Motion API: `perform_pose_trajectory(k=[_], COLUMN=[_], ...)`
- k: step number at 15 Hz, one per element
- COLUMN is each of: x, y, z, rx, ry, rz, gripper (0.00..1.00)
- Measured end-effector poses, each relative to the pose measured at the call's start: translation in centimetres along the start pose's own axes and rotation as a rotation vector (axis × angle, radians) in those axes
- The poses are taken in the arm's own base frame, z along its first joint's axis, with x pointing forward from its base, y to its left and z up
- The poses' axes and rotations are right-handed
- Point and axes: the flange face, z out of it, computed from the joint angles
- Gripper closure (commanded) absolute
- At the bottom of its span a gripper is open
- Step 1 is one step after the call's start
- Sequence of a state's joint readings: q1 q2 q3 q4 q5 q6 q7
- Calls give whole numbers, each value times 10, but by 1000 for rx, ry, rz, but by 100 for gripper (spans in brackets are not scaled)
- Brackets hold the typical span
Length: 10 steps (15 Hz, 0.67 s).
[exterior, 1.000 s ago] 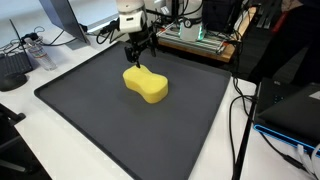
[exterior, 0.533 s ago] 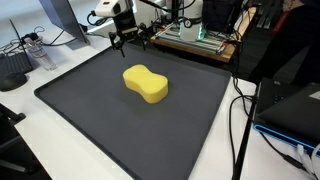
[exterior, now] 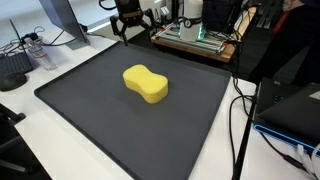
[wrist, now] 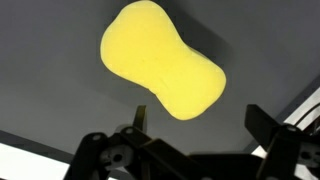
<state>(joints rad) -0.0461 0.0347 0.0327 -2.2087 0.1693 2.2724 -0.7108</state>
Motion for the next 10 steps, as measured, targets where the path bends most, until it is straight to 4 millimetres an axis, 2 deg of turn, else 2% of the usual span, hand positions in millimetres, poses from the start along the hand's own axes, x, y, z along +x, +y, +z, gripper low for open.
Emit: perform_pose_trajectory(k=[2, 5, 10], x=[2, 2, 1], y=[-10, -21, -22], z=[-19, -36, -35], rx=[-14, -27, -27], ry=[32, 59, 57], rz=[81, 157, 159], gripper=[0, 0, 0])
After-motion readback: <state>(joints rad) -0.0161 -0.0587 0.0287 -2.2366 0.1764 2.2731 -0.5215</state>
